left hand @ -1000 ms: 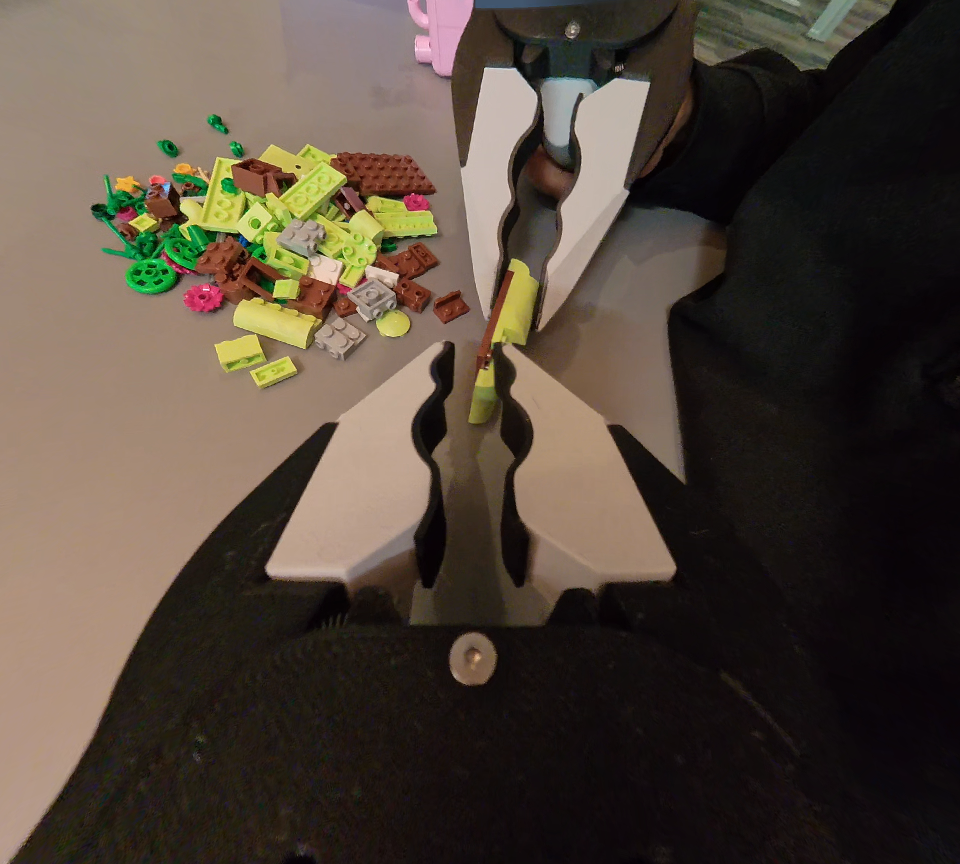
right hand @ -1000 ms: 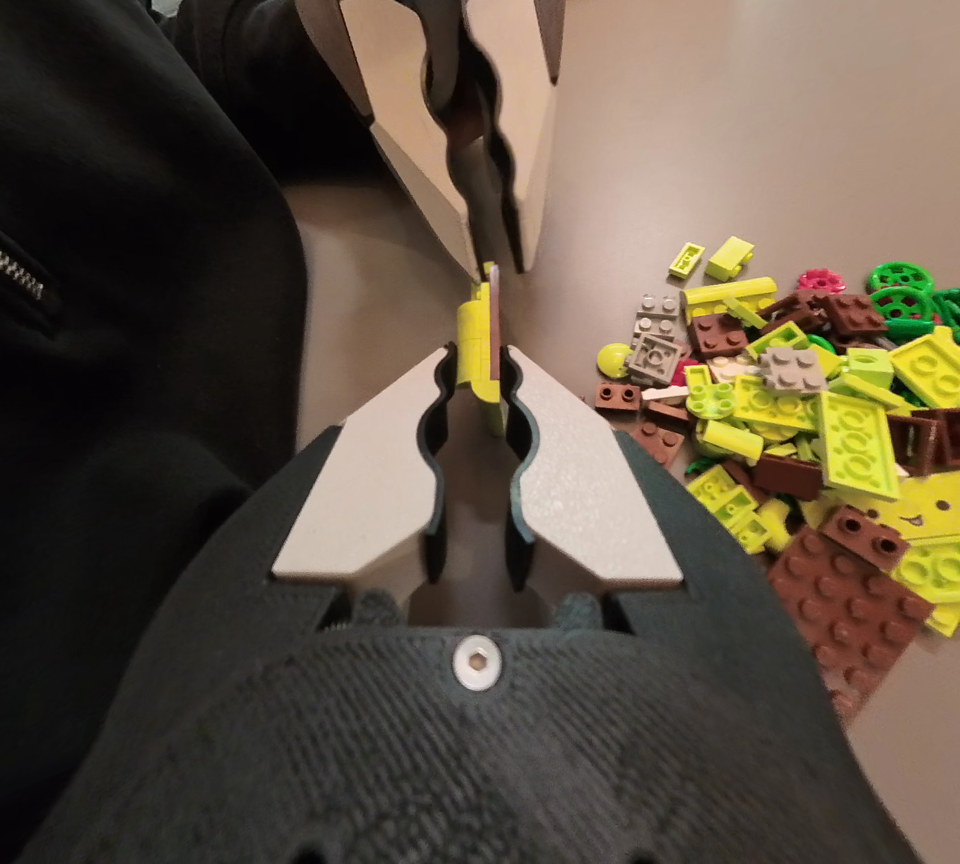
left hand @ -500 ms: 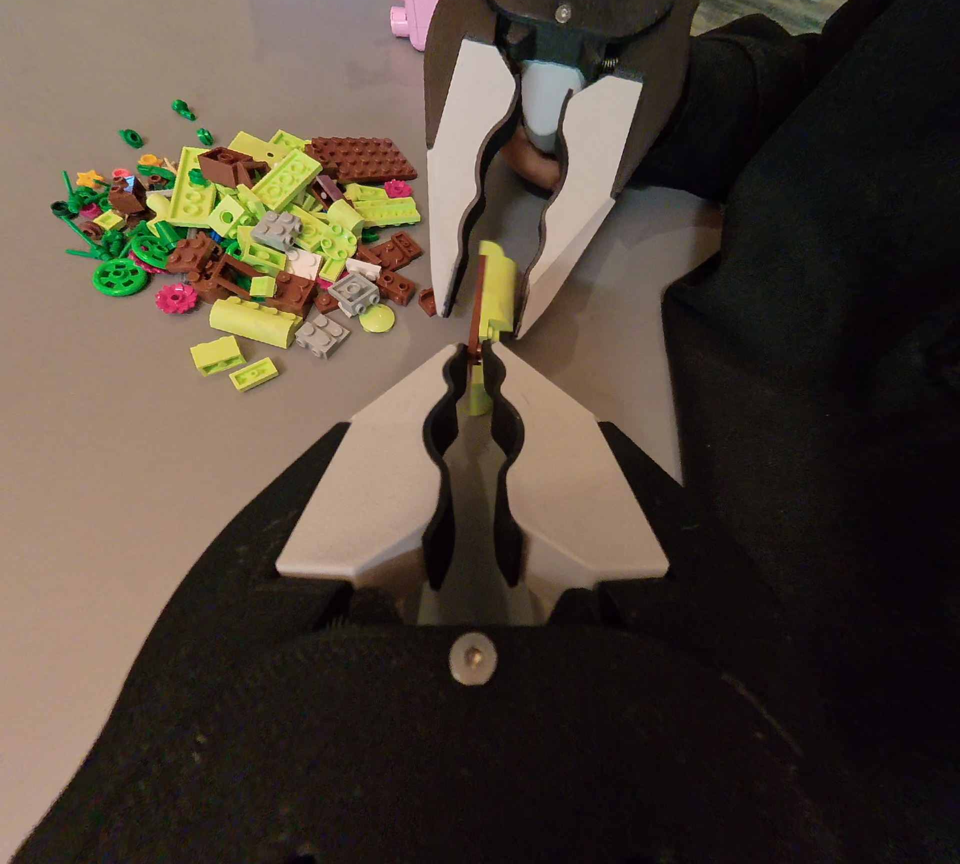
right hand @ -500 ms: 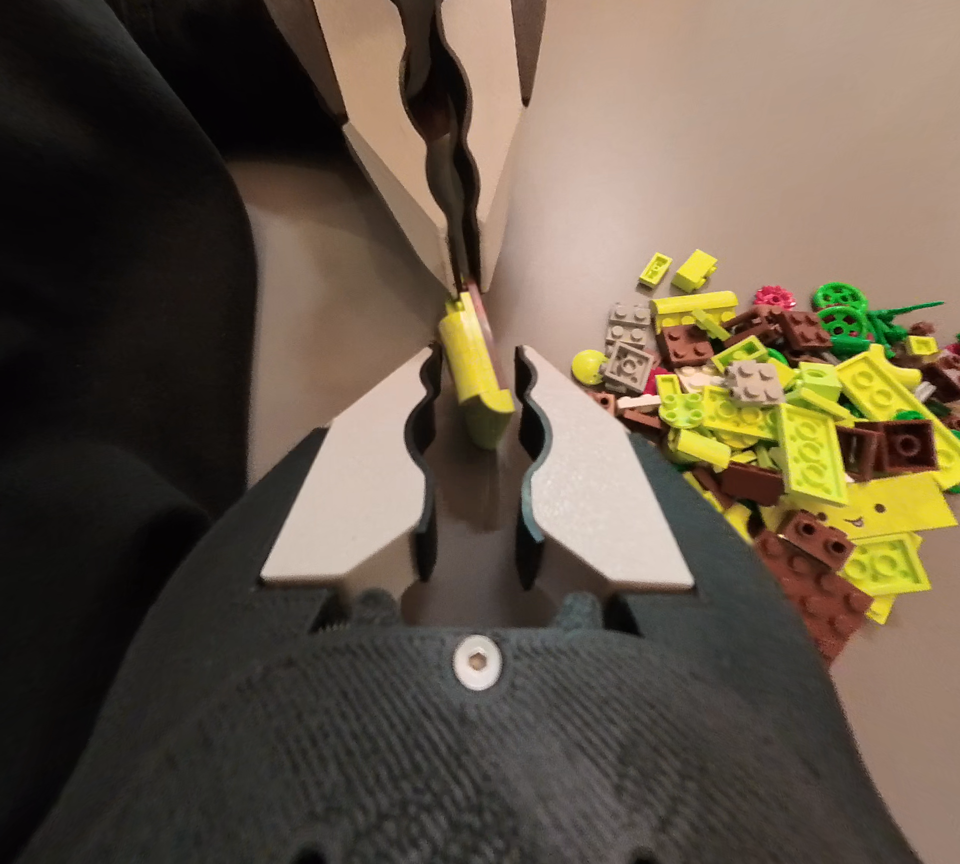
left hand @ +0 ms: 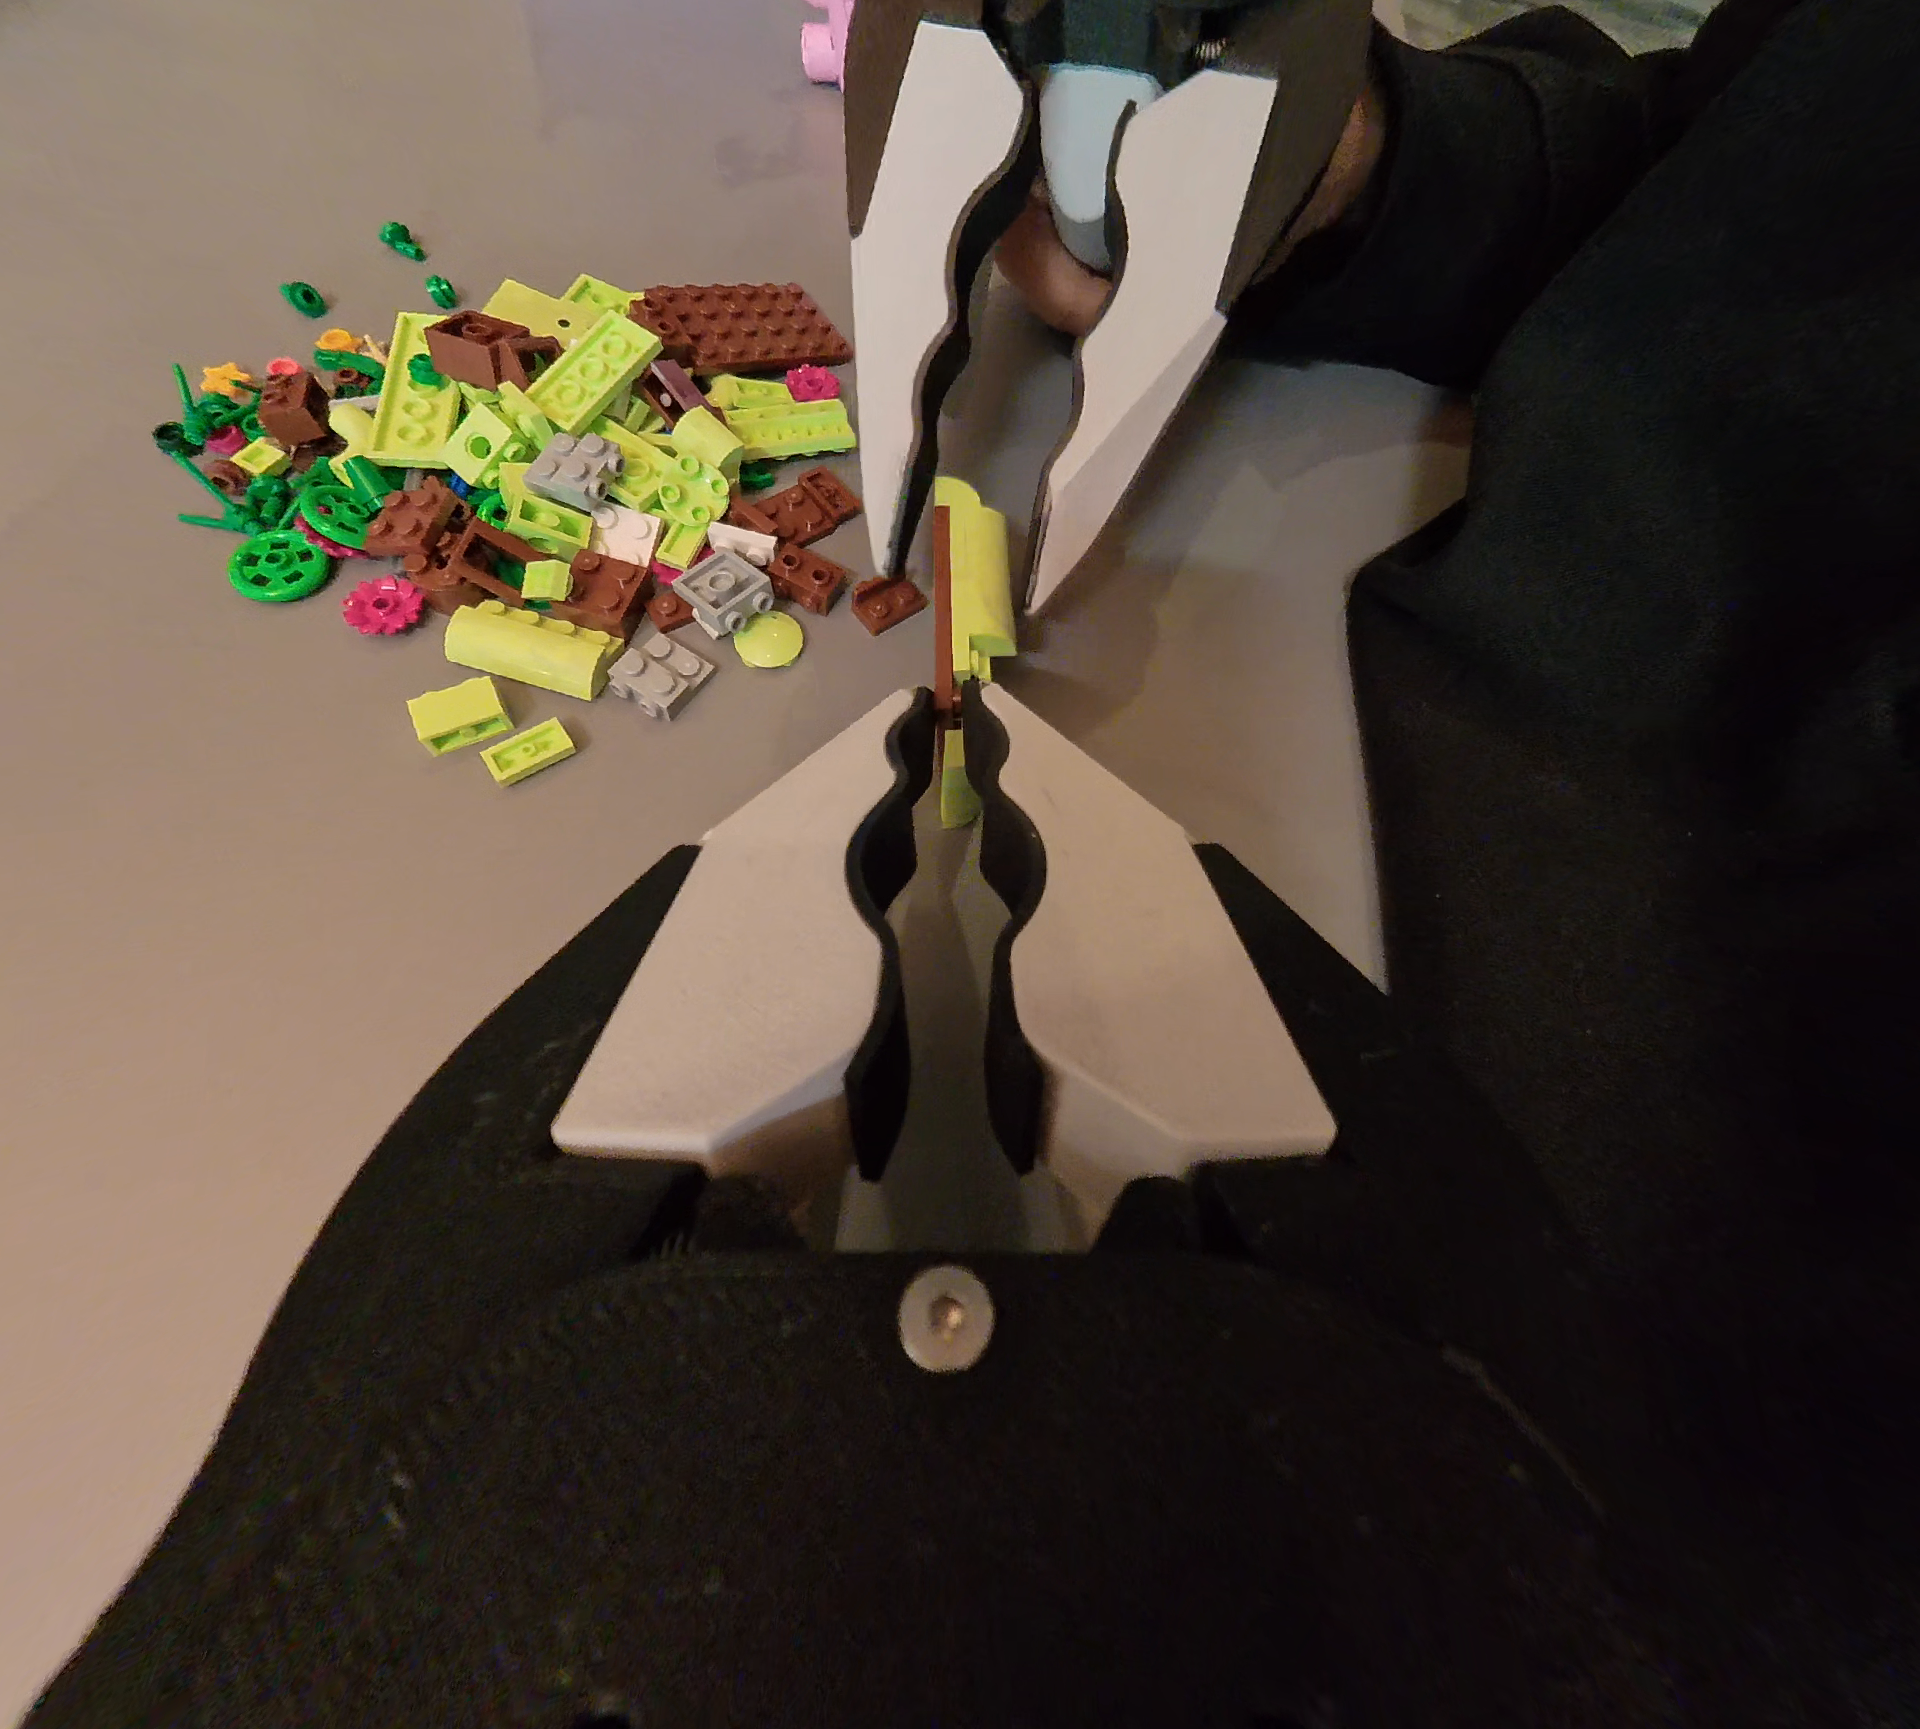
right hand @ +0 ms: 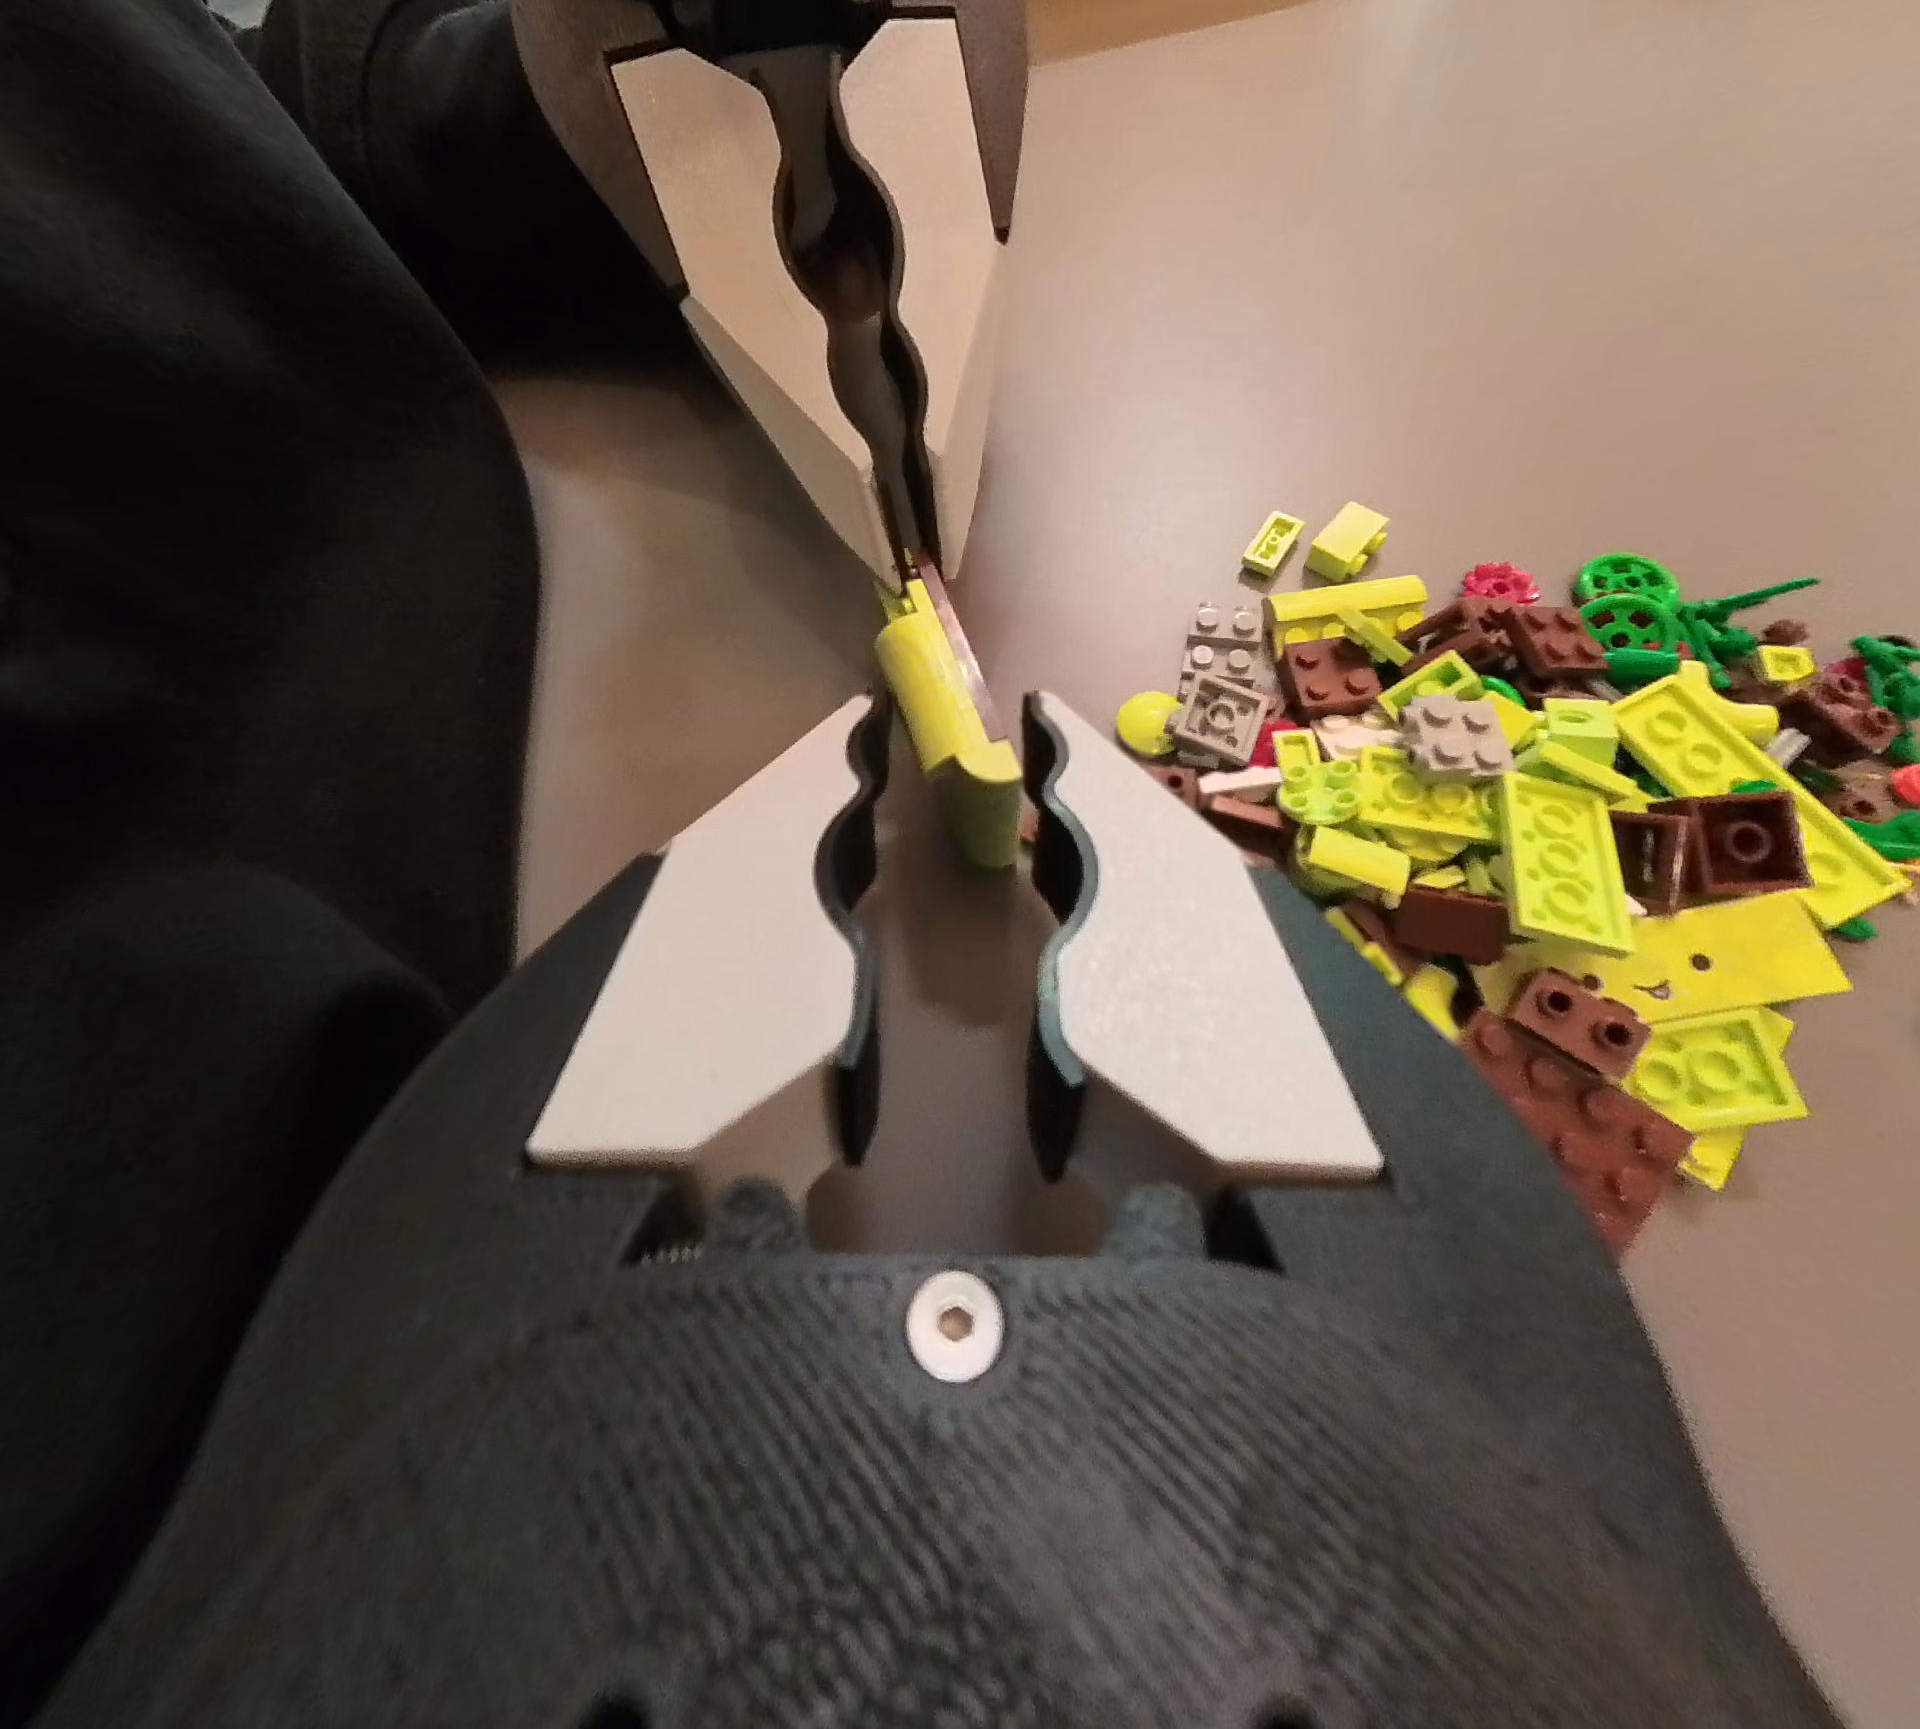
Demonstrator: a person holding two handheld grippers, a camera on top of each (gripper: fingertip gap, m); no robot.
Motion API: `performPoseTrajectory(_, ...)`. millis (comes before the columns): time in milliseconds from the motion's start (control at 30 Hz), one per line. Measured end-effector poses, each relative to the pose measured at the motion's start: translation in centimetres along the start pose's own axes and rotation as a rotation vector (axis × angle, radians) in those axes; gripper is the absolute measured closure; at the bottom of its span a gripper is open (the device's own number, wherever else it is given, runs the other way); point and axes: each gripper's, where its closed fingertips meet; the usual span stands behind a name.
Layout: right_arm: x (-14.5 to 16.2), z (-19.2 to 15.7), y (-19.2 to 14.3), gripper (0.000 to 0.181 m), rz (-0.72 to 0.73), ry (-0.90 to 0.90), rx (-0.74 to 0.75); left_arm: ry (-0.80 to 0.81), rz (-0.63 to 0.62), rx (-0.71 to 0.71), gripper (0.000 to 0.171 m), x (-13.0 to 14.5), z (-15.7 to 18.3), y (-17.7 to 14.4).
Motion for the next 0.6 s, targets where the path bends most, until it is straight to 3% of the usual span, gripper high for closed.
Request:
performPoseTrajectory(333, -1.1, -0.1, 0.5, 0.145, 0.037, -0.06, 0.041, -0.004, -0.005, 0.012, 0.171, 0.0, 0.1, 0.0)
performPoseTrajectory(467, -0.4, 0.2, 1.5, 0.157, -0.045, -0.094, 0.083, -0.017, 0.01, -0.014, 0.171, -0.2, -0.4, 0.0)
performPoseTrajectory(600, -0.6, 1.2, 1.0, 0.166, -0.013, -0.025, 0.121, -0.045, 0.046, -0.013, 0.145, -0.7, -0.7, -0.4)
Point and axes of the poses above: each gripper's, where its closed fingertips meet, y out along the fingers, x out of its underside, z = x × y across the jaws, and after that the axes turned 15 degrees about -y, right-handed
